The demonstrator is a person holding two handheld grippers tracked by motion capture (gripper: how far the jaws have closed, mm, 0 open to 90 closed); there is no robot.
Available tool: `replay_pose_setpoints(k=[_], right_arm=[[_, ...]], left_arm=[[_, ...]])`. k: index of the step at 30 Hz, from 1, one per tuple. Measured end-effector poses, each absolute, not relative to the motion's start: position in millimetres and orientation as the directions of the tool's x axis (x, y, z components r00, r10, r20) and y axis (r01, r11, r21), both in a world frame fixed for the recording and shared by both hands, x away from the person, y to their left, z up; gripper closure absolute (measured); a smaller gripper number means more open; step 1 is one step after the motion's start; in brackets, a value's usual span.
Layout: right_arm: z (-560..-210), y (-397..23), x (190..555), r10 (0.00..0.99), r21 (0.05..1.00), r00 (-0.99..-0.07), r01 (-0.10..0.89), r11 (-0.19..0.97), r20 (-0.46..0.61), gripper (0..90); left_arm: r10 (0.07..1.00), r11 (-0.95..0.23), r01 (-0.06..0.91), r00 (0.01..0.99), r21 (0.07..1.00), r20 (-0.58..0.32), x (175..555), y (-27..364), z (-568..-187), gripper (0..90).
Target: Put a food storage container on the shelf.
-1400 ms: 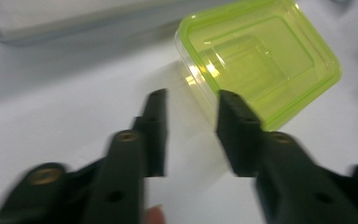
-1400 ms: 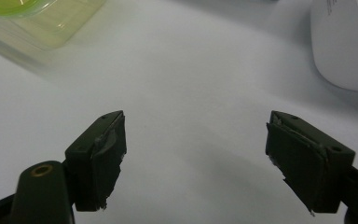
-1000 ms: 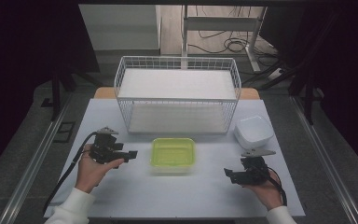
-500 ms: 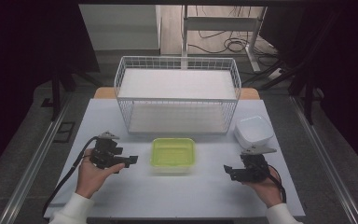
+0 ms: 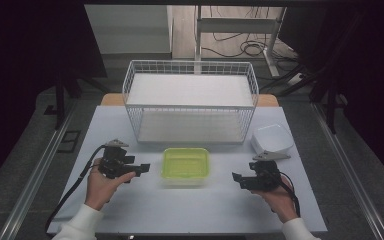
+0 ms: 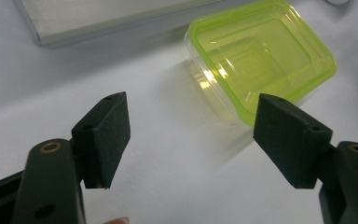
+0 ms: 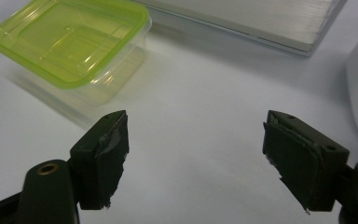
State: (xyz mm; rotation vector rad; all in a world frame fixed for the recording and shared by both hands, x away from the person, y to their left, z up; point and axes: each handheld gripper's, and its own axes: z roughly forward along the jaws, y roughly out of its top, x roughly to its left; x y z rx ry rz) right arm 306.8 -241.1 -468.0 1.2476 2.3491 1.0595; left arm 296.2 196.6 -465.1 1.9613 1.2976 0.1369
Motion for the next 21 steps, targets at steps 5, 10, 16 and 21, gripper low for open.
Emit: replay_pose_setpoints(k=[5,10,16,21], right_arm=[[-471.8,-231.5,314.8,0.794,0.700,-0.599,0.611,0.369,0.104,24.7],[-474.1,-224.8,318.2,0.797,0.695,-0.590,0.626,0.353,0.127,26.2],[-472.9,-215.6,320.4,0.794,0.690,-0.592,0.632,0.352,0.138,29.3],[-470.2,-207.8,324.6,0.783,0.687,-0.598,0.642,0.340,0.171,31.5]], left_arm=[[0.812,-0.171,0.746,0.477,0.644,-0.337,300.6,196.7,-466.0,29.6],[0.799,-0.124,0.753,0.462,0.646,-0.385,306.5,195.9,-466.1,31.9],[0.801,-0.130,0.752,0.464,0.647,-0.379,308.7,190.8,-464.5,33.4],[0.807,-0.130,0.755,0.456,0.642,-0.374,314.5,190.0,-464.6,34.9]])
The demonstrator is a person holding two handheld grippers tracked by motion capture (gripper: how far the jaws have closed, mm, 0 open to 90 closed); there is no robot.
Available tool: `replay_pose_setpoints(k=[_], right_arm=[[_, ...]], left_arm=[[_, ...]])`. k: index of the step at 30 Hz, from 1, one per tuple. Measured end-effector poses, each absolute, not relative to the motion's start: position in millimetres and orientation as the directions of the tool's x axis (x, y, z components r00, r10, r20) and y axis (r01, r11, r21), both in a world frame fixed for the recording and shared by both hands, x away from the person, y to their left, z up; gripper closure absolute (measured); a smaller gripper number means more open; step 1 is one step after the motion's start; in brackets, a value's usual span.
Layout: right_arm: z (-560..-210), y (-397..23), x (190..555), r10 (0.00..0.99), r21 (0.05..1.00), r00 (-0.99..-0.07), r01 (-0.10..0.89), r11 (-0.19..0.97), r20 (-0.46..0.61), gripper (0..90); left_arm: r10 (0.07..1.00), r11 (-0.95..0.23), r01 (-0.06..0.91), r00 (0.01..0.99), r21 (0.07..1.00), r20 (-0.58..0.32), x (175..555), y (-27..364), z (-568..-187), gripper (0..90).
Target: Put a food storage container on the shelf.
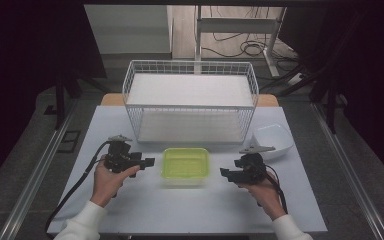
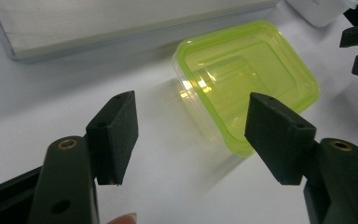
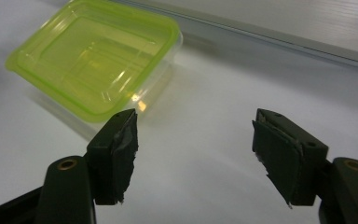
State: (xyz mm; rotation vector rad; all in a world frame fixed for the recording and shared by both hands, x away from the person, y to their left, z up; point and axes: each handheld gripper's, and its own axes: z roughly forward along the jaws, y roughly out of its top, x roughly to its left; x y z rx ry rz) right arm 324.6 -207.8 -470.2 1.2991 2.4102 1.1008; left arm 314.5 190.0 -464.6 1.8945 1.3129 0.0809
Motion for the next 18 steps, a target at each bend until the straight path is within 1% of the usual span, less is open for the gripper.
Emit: replay_pose_setpoints(k=[8,9,13,15,18], right_arm=[[-472.3,-189.0,334.6,0.776,0.656,-0.592,0.678,0.332,0.218,34.5],[-472.8,-186.8,336.7,0.775,0.655,-0.590,0.681,0.327,0.226,34.9],[-473.2,-183.4,341.5,0.774,0.652,-0.584,0.690,0.314,0.246,35.8],[-473.9,-178.8,346.9,0.774,0.645,-0.574,0.703,0.299,0.268,36.8],[-474.9,-175.0,352.4,0.775,0.638,-0.565,0.714,0.287,0.284,37.7]], left_arm=[[0.795,-0.104,0.793,0.429,0.601,-0.429,325.5,185.8,-469.1,38.7],[0.782,-0.096,0.806,0.424,0.584,-0.457,327.3,182.4,-472.6,39.1],[0.780,-0.085,0.822,0.407,0.564,-0.476,332.1,178.8,-478.6,39.7],[0.765,-0.061,0.838,0.388,0.543,-0.513,338.6,177.4,-482.8,40.1],[0.753,-0.059,0.848,0.384,0.526,-0.534,344.0,176.6,-487.1,40.4]])
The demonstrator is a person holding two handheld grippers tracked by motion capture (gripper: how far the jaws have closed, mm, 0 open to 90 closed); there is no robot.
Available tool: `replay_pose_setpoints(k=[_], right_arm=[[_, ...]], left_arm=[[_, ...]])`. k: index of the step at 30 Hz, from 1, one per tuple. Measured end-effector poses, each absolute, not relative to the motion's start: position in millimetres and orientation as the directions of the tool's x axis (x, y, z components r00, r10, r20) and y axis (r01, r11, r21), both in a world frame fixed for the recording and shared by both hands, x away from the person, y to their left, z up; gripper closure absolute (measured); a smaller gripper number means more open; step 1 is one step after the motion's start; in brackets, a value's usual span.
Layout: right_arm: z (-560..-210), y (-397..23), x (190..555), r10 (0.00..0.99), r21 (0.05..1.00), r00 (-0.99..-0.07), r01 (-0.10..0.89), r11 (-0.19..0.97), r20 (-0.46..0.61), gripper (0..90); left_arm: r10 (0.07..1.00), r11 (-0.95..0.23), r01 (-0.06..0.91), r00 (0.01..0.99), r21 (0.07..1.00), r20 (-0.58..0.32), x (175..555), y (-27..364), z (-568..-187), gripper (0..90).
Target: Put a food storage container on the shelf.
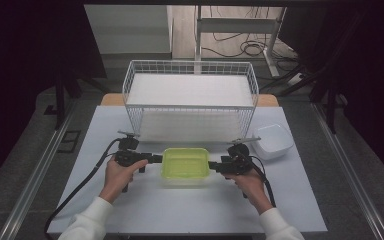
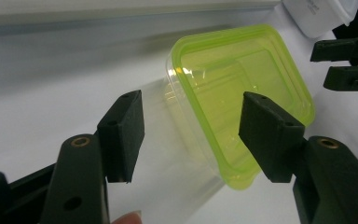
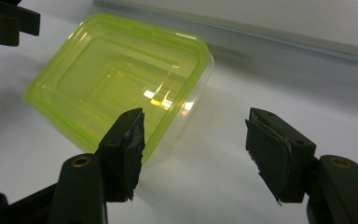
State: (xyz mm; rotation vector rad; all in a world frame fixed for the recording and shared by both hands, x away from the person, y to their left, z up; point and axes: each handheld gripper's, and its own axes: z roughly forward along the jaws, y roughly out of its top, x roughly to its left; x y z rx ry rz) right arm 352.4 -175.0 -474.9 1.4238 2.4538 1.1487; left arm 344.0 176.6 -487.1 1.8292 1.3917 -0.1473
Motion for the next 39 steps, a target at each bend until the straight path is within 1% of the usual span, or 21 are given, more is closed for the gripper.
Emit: replay_pose_setpoints(k=[7,13,16,20,23,26,27,28,29,30,31,32,33,39], right_arm=[[-483.5,-174.6,365.0,0.771,0.608,-0.529,0.757,0.240,0.355,40.4],[-488.9,-171.0,368.0,0.764,0.591,-0.528,0.769,0.244,0.371,42.1],[-492.1,-169.1,369.5,0.755,0.578,-0.523,0.781,0.237,0.396,43.5],[-495.6,-167.9,371.8,0.742,0.563,-0.513,0.796,0.223,0.431,48.4],[-500.9,-166.5,374.4,0.729,0.533,-0.496,0.819,0.213,0.471,52.8],[-503.1,-165.8,375.2,0.711,0.512,-0.480,0.837,0.196,0.513,59.3],[-503.1,-165.8,375.2,0.711,0.512,-0.480,0.837,0.196,0.513,59.3],[-503.7,-166.6,375.5,0.693,0.498,-0.466,0.849,0.176,0.549,66.2],[-503.9,-166.9,375.4,0.694,0.492,-0.458,0.854,0.169,0.555,67.3],[-504.2,-167.9,375.3,0.687,0.477,-0.440,0.866,0.152,0.579,69.3],[-504.5,-169.0,374.7,0.681,0.462,-0.420,0.877,0.134,0.600,70.8],[-504.5,-169.0,374.7,0.681,0.462,-0.420,0.877,0.134,0.600,70.8],[-504.5,-171.7,373.3,0.673,0.451,-0.396,0.887,0.102,0.625,74.3],[-499.1,-174.6,368.5,0.677,0.457,-0.387,0.886,0.083,0.627,77.9]], left_arm=[[0.728,-0.050,0.877,0.359,0.478,-0.584,354.0,169.6,-502.6,41.0],[0.707,-0.041,0.888,0.349,0.457,-0.615,357.8,166.9,-508.0,42.8],[0.691,-0.045,0.899,0.343,0.436,-0.636,359.6,164.0,-513.2,43.9],[0.672,-0.046,0.906,0.340,0.421,-0.659,359.5,162.7,-515.2,48.2],[0.661,-0.059,0.910,0.343,0.409,-0.667,358.6,161.6,-517.1,52.4],[0.641,-0.053,0.914,0.341,0.403,-0.688,357.9,160.9,-518.3,58.8],[0.641,-0.053,0.914,0.341,0.403,-0.688,357.9,160.9,-518.3,59.8],[0.648,-0.047,0.914,0.335,0.403,-0.684,356.5,160.2,-517.7,60.4],[0.648,-0.047,0.914,0.335,0.403,-0.684,356.5,160.2,-517.7,61.3],[0.651,-0.037,0.914,0.329,0.404,-0.684,354.6,161.2,-515.7,63.5],[0.671,-0.038,0.910,0.330,0.413,-0.664,353.1,161.1,-514.5,68.6],[0.671,-0.038,0.910,0.330,0.413,-0.664,353.1,161.1,-514.5,72.0],[0.668,-0.031,0.908,0.330,0.418,-0.667,351.5,161.2,-513.7,73.1],[0.671,-0.027,0.896,0.344,0.443,-0.657,346.4,160.3,-508.4,78.4]])
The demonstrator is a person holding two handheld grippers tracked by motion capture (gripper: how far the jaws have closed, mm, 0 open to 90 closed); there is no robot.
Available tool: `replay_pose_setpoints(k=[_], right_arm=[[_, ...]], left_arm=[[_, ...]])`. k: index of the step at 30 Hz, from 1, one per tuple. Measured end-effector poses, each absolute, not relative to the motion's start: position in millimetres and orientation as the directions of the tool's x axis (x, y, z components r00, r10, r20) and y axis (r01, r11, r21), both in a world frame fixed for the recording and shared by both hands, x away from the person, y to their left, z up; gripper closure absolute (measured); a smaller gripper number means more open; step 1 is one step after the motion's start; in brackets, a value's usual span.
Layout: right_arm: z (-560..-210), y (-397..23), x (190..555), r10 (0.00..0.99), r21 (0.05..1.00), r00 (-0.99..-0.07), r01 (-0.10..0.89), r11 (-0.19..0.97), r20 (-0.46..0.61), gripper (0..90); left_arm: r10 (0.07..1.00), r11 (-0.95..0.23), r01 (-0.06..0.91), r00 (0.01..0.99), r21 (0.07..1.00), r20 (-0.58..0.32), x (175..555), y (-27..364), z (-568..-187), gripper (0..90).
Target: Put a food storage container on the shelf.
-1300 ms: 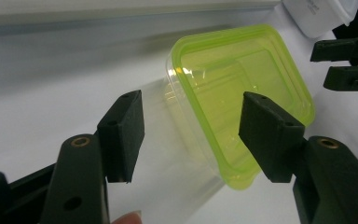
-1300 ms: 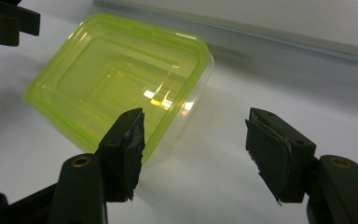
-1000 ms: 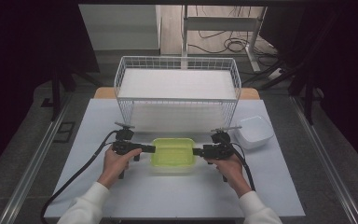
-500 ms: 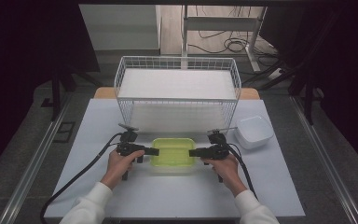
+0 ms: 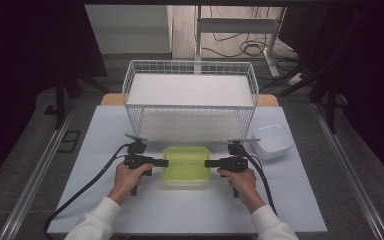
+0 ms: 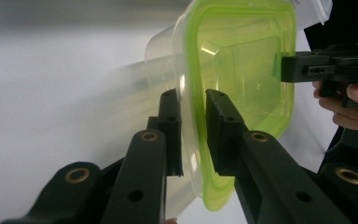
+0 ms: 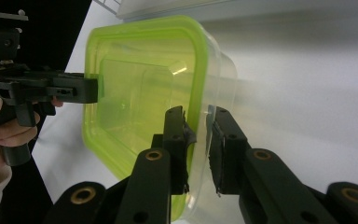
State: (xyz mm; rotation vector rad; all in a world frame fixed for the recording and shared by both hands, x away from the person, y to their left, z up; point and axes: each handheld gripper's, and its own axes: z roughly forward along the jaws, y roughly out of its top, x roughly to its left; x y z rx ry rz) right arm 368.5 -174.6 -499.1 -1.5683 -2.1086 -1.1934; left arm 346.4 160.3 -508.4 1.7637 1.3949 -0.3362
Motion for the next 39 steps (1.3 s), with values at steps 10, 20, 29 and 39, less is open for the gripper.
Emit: replay_pose_setpoints(k=[10,20,29,39], right_arm=[[-482.5,-177.3,358.2,0.666,0.543,-0.476,0.830,0.126,0.574,78.6],[-466.3,-178.3,346.5,0.664,0.621,-0.550,0.767,0.162,0.506,78.4],[-453.9,-180.6,340.3,0.655,0.682,-0.602,0.710,0.175,0.458,78.3],[-436.9,-180.5,335.0,0.645,0.735,-0.647,0.651,0.190,0.406,78.3]], left_arm=[[0.656,-0.019,0.863,0.391,0.504,-0.645,335.3,160.4,-495.3,79.7],[0.663,-0.036,0.817,0.451,0.576,-0.598,324.6,157.7,-477.6,79.8],[0.661,-0.038,0.791,0.478,0.611,-0.579,320.3,156.5,-469.3,79.8],[0.671,-0.053,0.741,0.523,0.669,-0.526,313.6,156.1,-452.1,79.7]])
